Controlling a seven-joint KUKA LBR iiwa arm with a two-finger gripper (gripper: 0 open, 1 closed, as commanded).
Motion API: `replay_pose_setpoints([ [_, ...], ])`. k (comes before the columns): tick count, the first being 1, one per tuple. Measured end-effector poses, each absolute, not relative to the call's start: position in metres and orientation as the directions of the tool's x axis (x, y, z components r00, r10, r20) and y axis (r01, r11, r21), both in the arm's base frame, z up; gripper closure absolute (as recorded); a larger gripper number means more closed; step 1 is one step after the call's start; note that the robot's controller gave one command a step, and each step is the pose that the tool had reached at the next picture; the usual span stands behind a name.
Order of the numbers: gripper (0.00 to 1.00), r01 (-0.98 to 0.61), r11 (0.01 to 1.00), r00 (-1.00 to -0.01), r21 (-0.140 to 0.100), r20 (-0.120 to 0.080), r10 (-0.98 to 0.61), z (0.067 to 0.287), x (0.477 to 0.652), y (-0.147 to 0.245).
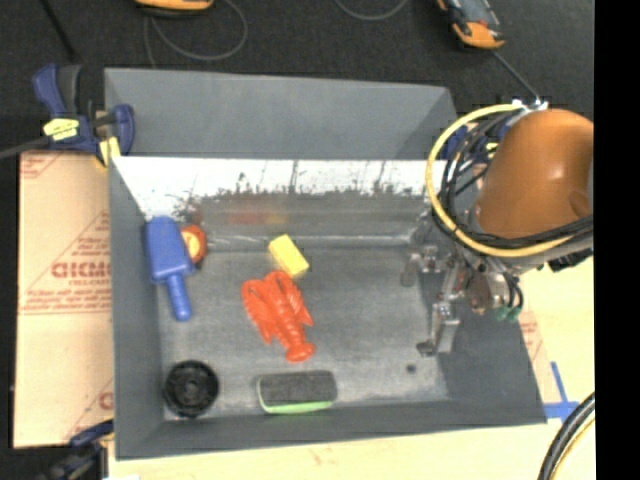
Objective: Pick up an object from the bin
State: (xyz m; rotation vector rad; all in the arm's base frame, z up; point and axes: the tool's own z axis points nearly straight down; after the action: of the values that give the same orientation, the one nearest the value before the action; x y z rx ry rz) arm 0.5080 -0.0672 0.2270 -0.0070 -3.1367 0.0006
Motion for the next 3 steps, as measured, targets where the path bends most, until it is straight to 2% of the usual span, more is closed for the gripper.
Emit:
replay_pose_setpoints([
  [1,0.00,0.001,1.000,-1.000,-0.002,-0.004,0.001,0.231,0.510,-0.067],
  [2,0.00,-0.049,0.999,-0.999,-0.002,-0.008,-0.049,0.158,0.517,-0.019],
  [3,0.00,-0.117,0.993,-0.993,0.000,-0.003,-0.117,0.154,0.522,0.069],
])
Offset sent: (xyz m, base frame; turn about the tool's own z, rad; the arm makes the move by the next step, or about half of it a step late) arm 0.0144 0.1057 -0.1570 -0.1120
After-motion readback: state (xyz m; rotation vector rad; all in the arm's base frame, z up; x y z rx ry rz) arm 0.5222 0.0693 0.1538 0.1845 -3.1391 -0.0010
